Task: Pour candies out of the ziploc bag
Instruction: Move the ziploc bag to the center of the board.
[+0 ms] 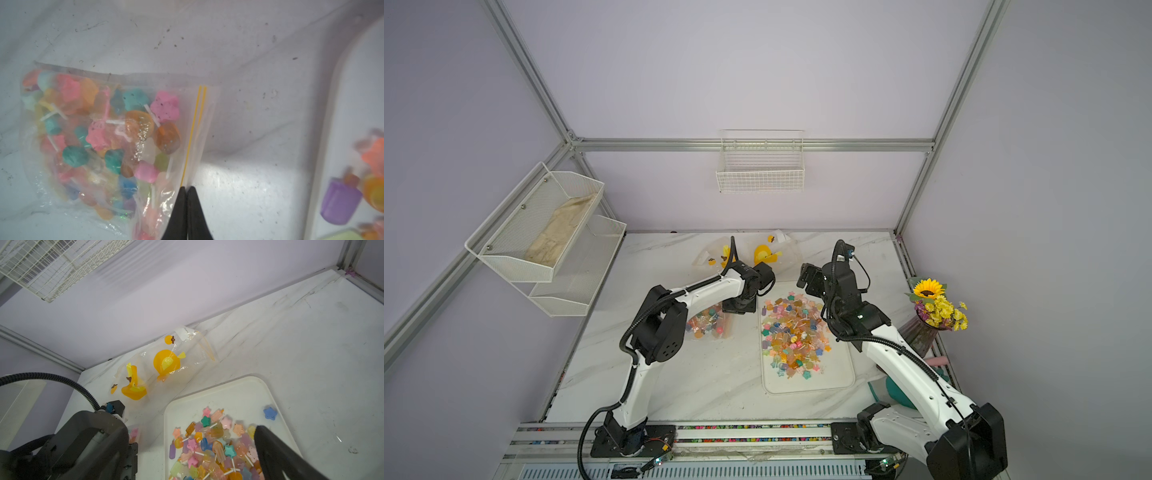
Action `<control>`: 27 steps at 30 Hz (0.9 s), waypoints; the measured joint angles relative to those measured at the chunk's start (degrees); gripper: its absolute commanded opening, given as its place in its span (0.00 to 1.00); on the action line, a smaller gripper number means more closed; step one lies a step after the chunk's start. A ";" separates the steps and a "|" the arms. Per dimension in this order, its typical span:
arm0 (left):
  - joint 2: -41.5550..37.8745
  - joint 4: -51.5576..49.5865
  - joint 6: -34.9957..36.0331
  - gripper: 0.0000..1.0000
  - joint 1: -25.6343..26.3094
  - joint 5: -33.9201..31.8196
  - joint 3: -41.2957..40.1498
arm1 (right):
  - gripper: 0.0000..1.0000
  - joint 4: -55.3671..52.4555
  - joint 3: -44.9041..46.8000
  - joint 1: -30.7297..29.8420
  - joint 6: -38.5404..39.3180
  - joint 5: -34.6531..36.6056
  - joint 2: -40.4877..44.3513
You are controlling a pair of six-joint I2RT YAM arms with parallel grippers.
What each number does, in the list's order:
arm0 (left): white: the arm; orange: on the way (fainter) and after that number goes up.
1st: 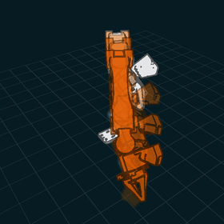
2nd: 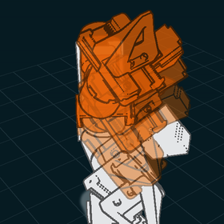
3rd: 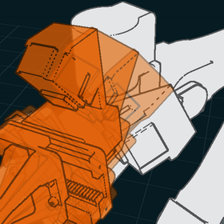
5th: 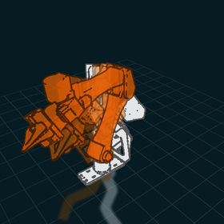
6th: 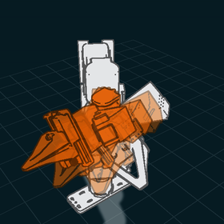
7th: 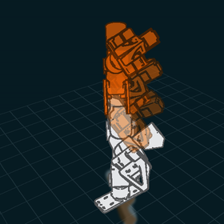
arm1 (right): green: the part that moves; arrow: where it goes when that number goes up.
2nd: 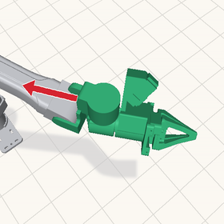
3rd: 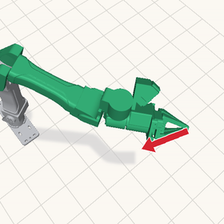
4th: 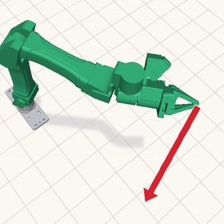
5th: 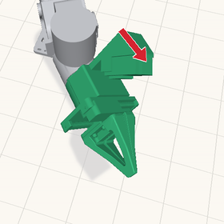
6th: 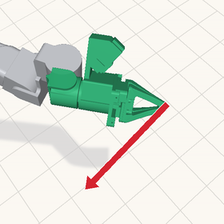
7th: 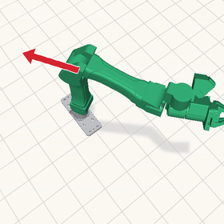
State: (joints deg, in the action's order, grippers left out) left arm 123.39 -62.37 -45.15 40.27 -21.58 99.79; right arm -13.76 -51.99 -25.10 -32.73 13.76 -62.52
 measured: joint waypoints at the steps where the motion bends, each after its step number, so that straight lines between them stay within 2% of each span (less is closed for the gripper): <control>1: -1.68 1.51 0.44 0.00 -0.02 0.98 -2.01 | 0.92 0.02 0.44 0.00 0.04 -1.14 0.61; 8: -11.21 12.04 2.58 0.00 -0.07 8.87 -16.37 | 0.79 1.07 3.06 -0.07 -0.92 -10.73 0.33; 15: -18.99 21.79 3.87 0.00 -0.07 17.27 -28.35 | 0.80 1.33 5.84 -1.66 -2.43 -15.54 -1.40; 21: -19.80 26.18 4.20 0.00 -0.07 20.28 -32.83 | 0.83 1.81 6.10 -4.09 -3.04 -16.52 -3.98; 24: -19.80 26.93 4.26 0.11 -0.07 20.28 -33.16 | 0.85 1.79 6.10 -4.70 -3.02 -16.68 -5.42; 26: -19.80 27.26 4.17 0.23 -0.07 20.24 -33.16 | 0.87 1.77 6.10 -4.90 -2.99 -16.61 -5.84; 27: -19.82 27.39 4.13 0.26 -0.07 20.00 -33.16 | 0.87 1.79 6.08 -4.92 -2.97 -16.55 -5.90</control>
State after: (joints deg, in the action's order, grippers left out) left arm 103.57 -34.98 -41.01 40.21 -1.58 66.63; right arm -11.97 -45.91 -30.02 -35.70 -2.79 -68.42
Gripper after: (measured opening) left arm 0.198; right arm 0.864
